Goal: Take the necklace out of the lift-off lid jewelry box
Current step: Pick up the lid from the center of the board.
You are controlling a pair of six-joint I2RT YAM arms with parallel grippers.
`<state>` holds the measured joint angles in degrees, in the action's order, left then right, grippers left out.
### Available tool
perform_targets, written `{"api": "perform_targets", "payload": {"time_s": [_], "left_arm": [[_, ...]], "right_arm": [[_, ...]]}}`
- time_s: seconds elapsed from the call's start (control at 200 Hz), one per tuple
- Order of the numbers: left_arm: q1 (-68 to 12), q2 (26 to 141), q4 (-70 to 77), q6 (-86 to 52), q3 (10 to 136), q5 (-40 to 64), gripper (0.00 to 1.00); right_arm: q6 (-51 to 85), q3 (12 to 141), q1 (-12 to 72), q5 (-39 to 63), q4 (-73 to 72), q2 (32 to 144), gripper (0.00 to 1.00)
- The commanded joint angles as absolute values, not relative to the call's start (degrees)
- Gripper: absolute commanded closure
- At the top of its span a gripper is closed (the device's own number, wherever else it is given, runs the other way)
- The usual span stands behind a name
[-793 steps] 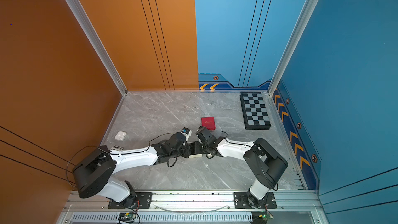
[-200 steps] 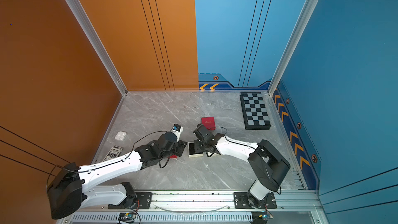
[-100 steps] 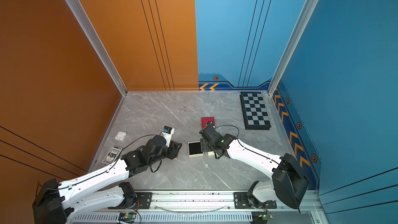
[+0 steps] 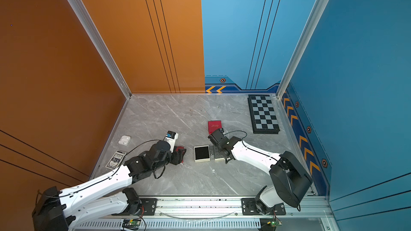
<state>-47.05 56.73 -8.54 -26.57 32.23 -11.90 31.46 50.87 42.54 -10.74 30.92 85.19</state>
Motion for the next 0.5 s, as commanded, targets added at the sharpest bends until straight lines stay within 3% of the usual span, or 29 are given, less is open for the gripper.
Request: {"api": "perform_targets", "payload": {"time_s": [0.0,0.495], "left_arm": [[-46.41,57.78,-8.97,-26.71,31.71,-10.9,0.37],[-46.39,64.79,-6.79,-28.36,31.37,-7.61,0.39]], "right_arm": [[30.16,51.24,41.42,-10.58,30.53,86.37,0.01],[28.92,51.68,40.53,-6.83,26.98,90.54,0.02]]}}
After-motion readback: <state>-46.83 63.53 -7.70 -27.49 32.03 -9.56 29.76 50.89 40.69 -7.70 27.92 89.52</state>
